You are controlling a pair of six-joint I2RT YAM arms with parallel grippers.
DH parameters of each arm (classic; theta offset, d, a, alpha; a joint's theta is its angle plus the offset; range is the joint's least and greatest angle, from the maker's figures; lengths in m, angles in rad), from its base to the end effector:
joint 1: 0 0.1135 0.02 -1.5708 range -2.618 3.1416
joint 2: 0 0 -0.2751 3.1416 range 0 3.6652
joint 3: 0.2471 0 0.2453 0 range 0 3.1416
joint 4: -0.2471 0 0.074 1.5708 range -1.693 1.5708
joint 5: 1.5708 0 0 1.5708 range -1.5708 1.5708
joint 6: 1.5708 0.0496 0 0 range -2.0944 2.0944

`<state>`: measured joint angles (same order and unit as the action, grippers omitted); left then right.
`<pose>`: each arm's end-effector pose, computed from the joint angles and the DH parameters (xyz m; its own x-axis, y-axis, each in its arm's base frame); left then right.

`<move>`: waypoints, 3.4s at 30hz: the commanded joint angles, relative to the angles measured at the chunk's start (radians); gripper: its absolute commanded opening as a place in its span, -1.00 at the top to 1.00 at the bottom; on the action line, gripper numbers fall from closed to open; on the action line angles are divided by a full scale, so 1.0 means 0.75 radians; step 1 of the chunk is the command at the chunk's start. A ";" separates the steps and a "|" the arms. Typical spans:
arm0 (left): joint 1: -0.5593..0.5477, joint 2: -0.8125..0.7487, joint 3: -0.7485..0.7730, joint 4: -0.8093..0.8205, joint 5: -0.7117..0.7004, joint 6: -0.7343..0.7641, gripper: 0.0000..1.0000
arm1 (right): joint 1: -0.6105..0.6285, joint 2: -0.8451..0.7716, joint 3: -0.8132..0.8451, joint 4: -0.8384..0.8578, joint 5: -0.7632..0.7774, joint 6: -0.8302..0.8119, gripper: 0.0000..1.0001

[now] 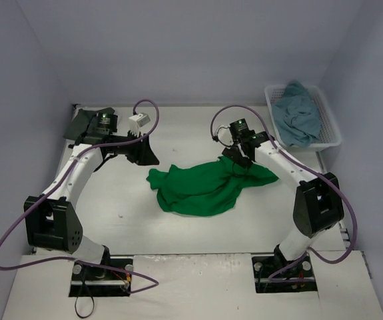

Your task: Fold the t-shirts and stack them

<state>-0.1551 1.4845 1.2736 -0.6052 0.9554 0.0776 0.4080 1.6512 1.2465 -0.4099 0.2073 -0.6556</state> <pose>0.3017 -0.0882 0.3217 -0.6678 0.1497 -0.7291 0.6957 0.4737 -0.5399 0.3422 0.1368 0.2601 -0.3716 -0.8106 -0.4526 -0.6121 0.5805 -0.5370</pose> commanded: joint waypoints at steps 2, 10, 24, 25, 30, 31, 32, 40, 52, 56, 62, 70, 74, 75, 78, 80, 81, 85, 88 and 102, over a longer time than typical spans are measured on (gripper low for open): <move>-0.002 -0.061 0.045 0.003 0.004 0.042 0.17 | 0.059 0.005 0.030 -0.008 -0.219 0.005 -0.02; 0.000 -0.057 0.038 -0.003 -0.002 0.052 0.18 | 0.090 0.114 -0.005 -0.006 -0.258 -0.016 -0.01; 0.002 -0.051 0.026 0.009 -0.006 0.050 0.17 | 0.074 0.165 0.001 0.041 -0.236 -0.050 0.04; 0.002 -0.051 0.028 0.005 -0.008 0.050 0.18 | 0.070 0.173 -0.001 0.045 -0.231 -0.052 0.05; 0.002 -0.047 0.028 -0.005 -0.016 0.060 0.18 | 0.041 0.212 0.011 0.062 -0.221 -0.075 0.08; 0.002 -0.047 0.028 -0.007 -0.018 0.060 0.17 | 0.039 0.214 0.013 0.064 -0.223 -0.079 0.08; 0.002 -0.045 0.026 -0.007 -0.018 0.062 0.17 | 0.035 0.214 0.019 0.068 -0.221 -0.083 0.09; 0.002 -0.012 0.024 0.003 -0.024 0.064 0.17 | -0.012 0.195 0.056 0.066 -0.217 -0.114 0.09; 0.002 0.021 0.030 0.009 -0.018 0.060 0.17 | -0.127 0.226 0.032 0.066 -0.332 -0.163 0.11; 0.002 0.037 0.040 0.005 -0.014 0.058 0.17 | -0.125 0.232 0.001 0.066 -0.366 -0.157 0.11; 0.000 0.043 0.040 0.005 -0.014 0.060 0.17 | -0.125 0.196 -0.038 0.066 -0.401 -0.155 0.14; 0.002 0.033 0.024 0.007 -0.014 0.064 0.17 | -0.123 0.193 -0.087 0.072 -0.428 -0.142 0.14; 0.002 0.027 0.014 0.009 -0.014 0.068 0.17 | -0.121 0.202 -0.079 0.076 -0.418 -0.128 0.15; 0.002 0.025 0.012 0.009 -0.014 0.070 0.17 | -0.121 0.204 -0.077 0.076 -0.416 -0.126 0.15; 0.002 0.021 0.006 0.013 -0.012 0.070 0.17 | -0.112 0.206 -0.071 0.090 -0.389 -0.114 0.15; 0.002 0.015 0.004 0.013 -0.014 0.070 0.18 | -0.106 0.212 -0.069 0.105 -0.342 -0.102 0.15; 0.002 0.015 0.002 0.011 -0.014 0.070 0.18 | -0.104 0.212 -0.067 0.123 -0.320 -0.081 0.16; 0.002 0.009 -0.007 0.017 -0.010 0.070 0.18 | -0.072 0.151 -0.075 0.162 -0.295 -0.050 0.15; 0.002 0.005 -0.007 0.017 -0.010 0.072 0.17 | -0.039 0.079 -0.091 0.189 -0.303 -0.038 0.14; 0.012 -0.032 -0.013 0.009 0.002 0.070 0.18 | 0.076 -0.042 -0.318 0.309 -0.258 -0.063 0.43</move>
<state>-0.1524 1.5196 1.2484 -0.6167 0.9264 0.1051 0.4603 1.6474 1.0420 -0.2001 -0.0269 -0.6945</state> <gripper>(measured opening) 0.414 0.286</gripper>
